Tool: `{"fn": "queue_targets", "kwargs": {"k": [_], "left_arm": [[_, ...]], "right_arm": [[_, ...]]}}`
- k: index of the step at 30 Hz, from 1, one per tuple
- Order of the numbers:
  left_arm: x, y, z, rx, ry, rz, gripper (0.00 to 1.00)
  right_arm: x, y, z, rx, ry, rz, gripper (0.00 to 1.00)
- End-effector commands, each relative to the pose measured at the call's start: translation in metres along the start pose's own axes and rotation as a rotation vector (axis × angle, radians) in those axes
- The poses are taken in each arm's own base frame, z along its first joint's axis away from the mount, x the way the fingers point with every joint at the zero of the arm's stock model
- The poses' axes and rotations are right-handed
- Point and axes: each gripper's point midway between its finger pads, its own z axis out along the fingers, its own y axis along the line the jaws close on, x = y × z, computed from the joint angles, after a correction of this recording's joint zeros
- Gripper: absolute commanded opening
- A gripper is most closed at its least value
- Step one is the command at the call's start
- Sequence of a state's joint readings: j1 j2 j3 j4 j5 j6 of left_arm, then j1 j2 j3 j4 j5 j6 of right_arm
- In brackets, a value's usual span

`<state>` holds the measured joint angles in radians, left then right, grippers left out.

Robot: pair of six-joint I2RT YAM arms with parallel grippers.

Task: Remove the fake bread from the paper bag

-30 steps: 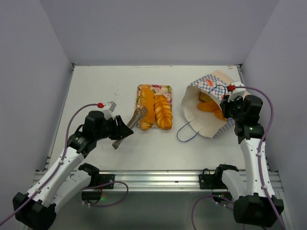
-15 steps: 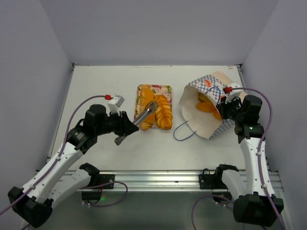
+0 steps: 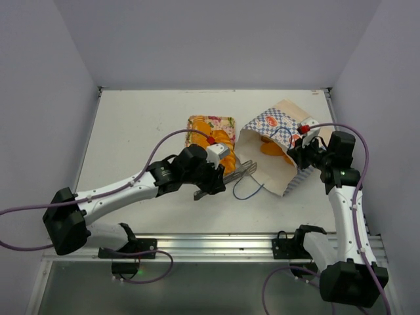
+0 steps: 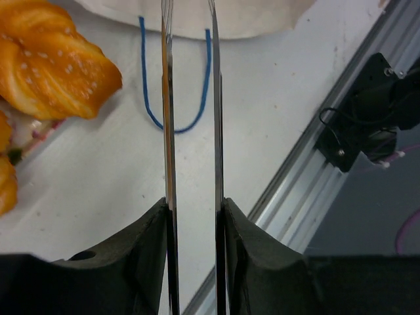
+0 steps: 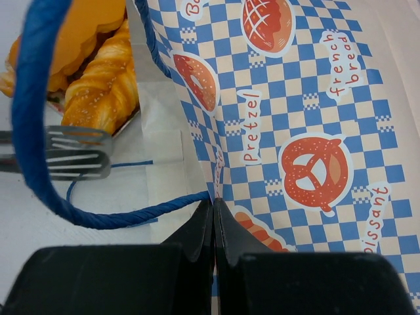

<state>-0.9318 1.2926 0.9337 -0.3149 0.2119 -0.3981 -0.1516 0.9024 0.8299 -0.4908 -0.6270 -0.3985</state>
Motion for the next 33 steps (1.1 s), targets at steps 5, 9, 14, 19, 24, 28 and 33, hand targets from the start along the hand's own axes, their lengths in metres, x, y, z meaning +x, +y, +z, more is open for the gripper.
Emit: {"fn": "queue_targets", "kwargs": {"k": [5, 9, 14, 19, 24, 28, 33], "left_arm": [[-0.077, 0.01, 0.049, -0.085, -0.132, 0.166, 0.42], [-0.089, 0.02, 0.084, -0.121, -0.091, 0.153, 0.44], [-0.099, 0.037, 0.1, -0.156, -0.086, 0.127, 0.44], [-0.107, 0.05, 0.102, -0.152, -0.103, 0.109, 0.46], [-0.106, 0.055, 0.108, -0.101, -0.092, 0.109, 0.48], [-0.107, 0.05, 0.112, -0.026, -0.088, 0.111, 0.49], [-0.104, 0.052, 0.118, 0.019, -0.062, 0.101, 0.49]], "right_arm": [[-0.02, 0.003, -0.007, -0.018, -0.052, -0.058, 0.0], [-0.02, 0.003, -0.008, -0.019, -0.053, -0.059, 0.0], [-0.021, 0.004, -0.008, -0.02, -0.058, -0.057, 0.0], [-0.02, 0.004, -0.008, -0.025, -0.058, -0.057, 0.0], [-0.02, 0.004, -0.007, -0.027, -0.056, -0.055, 0.0], [-0.02, 0.004, -0.008, -0.027, -0.057, -0.055, 0.0], [-0.02, 0.004, -0.007, -0.028, -0.055, -0.053, 0.0]]}}
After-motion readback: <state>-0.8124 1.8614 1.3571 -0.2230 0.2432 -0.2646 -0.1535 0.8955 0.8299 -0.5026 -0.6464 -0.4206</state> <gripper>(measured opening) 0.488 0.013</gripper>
